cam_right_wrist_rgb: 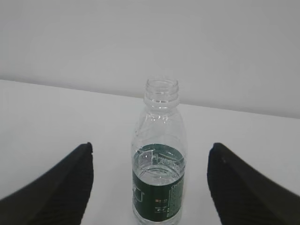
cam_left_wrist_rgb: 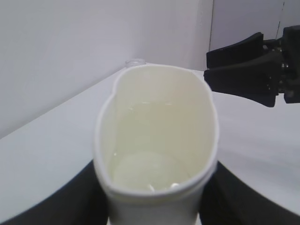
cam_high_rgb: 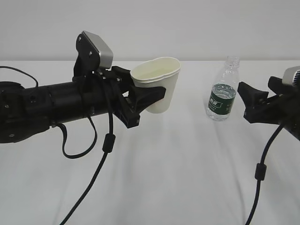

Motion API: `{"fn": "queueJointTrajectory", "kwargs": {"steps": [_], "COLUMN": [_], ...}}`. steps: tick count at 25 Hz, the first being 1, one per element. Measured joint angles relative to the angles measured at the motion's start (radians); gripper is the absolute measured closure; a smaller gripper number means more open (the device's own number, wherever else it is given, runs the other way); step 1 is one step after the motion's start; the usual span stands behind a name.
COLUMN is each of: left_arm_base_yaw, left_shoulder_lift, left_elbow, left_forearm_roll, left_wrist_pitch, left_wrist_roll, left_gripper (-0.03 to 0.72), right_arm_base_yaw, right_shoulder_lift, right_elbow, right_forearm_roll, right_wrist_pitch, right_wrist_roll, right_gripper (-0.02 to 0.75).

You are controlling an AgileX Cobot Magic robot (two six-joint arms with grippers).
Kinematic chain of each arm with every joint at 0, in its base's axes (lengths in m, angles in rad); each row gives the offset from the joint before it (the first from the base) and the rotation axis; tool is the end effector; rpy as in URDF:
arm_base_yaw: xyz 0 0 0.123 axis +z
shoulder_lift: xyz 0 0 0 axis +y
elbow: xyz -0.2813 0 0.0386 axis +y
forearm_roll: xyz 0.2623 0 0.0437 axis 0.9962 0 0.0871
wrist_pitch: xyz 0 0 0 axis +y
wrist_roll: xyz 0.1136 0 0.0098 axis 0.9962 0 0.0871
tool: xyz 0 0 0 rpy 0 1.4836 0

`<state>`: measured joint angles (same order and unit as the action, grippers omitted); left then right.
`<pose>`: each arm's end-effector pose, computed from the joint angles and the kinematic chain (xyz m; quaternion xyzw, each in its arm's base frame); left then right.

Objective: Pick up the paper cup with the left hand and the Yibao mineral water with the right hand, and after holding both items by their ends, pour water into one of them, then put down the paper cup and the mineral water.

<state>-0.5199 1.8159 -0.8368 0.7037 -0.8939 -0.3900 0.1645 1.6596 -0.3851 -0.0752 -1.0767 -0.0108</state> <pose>0.3064 -0.2416 0.1800 0.3850 0.6395 -0.3252 0.5806 0.2896 0.0557 0.1488 -0.1004 0.7386 0.0639 0.6635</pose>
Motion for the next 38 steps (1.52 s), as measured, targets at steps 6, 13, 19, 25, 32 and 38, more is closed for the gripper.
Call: {"fn": "queueJointTrajectory", "kwargs": {"steps": [6, 13, 19, 25, 32, 38], "left_arm_base_yaw": [0.000, 0.004, 0.056, 0.112, 0.152, 0.202], "left_shoulder_lift": [0.000, 0.000, 0.000, 0.000, 0.000, 0.000], "left_elbow": [0.000, 0.000, 0.000, 0.000, 0.000, 0.000], "left_forearm_roll": [-0.031, -0.098, -0.106, -0.113, -0.120, -0.136], "left_wrist_pitch": [0.015, 0.052, 0.052, 0.052, 0.052, 0.052], "left_wrist_roll": [0.002, 0.046, 0.051, 0.051, 0.051, 0.051], "left_gripper": [0.322, 0.322, 0.322, 0.322, 0.322, 0.322], "right_arm_base_yaw": [0.000, 0.000, 0.000, 0.000, 0.000, 0.000], "right_shoulder_lift": [-0.014, -0.014, -0.014, -0.014, -0.014, -0.014], "right_elbow": [0.000, 0.000, 0.000, 0.000, 0.000, 0.000], "right_forearm_roll": [0.000, -0.002, -0.002, -0.004, -0.004, -0.004], "right_wrist_pitch": [0.016, 0.020, 0.021, 0.023, 0.046, 0.050], "right_wrist_roll": [0.000, 0.000, 0.000, 0.000, 0.000, 0.000], "right_gripper": [0.162, 0.162, 0.162, 0.162, 0.162, 0.162]}}
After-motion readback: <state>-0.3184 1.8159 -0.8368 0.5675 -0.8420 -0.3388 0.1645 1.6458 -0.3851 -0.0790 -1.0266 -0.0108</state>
